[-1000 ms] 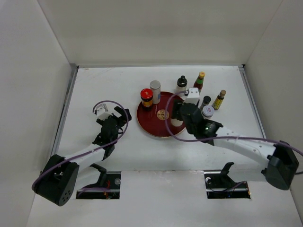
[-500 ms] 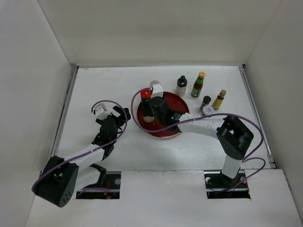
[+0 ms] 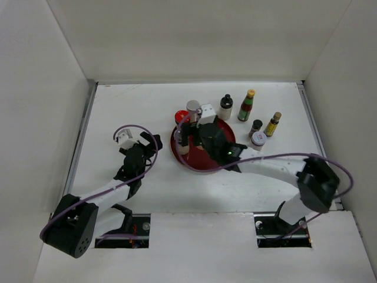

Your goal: Organize the condiment bottles

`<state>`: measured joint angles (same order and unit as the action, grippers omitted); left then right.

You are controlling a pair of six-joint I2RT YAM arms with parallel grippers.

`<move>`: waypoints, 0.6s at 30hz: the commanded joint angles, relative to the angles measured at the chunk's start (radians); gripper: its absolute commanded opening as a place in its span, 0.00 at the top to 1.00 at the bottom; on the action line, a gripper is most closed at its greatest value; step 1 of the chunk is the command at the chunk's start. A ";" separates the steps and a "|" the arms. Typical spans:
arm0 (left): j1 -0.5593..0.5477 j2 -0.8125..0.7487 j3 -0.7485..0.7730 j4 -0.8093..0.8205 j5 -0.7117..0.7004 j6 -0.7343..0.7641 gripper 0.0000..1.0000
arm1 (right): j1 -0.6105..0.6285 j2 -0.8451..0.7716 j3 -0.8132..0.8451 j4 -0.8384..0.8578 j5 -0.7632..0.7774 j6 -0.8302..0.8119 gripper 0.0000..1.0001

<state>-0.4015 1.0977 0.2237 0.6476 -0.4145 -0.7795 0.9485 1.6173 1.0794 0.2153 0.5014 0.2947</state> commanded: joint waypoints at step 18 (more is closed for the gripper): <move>0.013 0.019 -0.003 0.060 0.033 -0.032 0.00 | -0.549 -0.341 -0.354 -0.218 0.157 0.141 0.00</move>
<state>-0.3973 1.1141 0.2237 0.6552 -0.3908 -0.8001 0.4141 1.2419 0.7040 0.0002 0.7097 0.4114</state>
